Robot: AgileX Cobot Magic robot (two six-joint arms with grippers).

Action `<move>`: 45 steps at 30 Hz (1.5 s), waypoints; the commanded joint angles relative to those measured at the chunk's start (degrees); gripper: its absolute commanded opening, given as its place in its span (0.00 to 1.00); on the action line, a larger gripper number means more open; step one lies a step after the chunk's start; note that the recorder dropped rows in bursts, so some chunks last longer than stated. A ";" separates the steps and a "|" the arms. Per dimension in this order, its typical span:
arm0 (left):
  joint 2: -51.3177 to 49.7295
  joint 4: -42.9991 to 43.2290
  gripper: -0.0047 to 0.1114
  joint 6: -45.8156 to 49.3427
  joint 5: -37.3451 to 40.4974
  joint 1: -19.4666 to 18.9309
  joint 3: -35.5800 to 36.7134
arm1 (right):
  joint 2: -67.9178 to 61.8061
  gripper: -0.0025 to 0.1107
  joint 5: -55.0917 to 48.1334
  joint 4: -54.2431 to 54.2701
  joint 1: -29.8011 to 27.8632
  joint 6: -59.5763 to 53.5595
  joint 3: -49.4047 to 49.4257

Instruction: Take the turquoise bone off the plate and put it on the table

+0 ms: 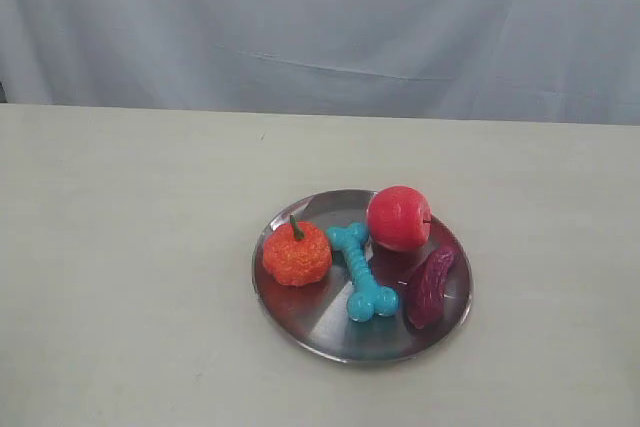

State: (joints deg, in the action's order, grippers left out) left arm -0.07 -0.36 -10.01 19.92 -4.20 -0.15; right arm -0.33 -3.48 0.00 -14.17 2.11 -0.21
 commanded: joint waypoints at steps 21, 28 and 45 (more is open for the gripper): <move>0.07 0.36 0.04 -0.11 -0.31 -0.26 0.15 | 0.33 0.02 1.98 0.00 -0.39 0.01 0.21; 0.07 0.36 0.04 -0.11 -0.31 -0.26 0.15 | 0.33 0.02 8.40 0.00 -0.39 0.01 0.21; 0.07 0.36 0.04 -0.11 -0.31 -0.26 0.15 | -4.77 0.02 -3.15 1.73 -0.17 7.79 -8.05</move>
State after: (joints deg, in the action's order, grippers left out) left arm -0.07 -0.36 -10.01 19.92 -4.20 -0.15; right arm -2.15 -2.15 0.00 -14.17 9.49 -4.38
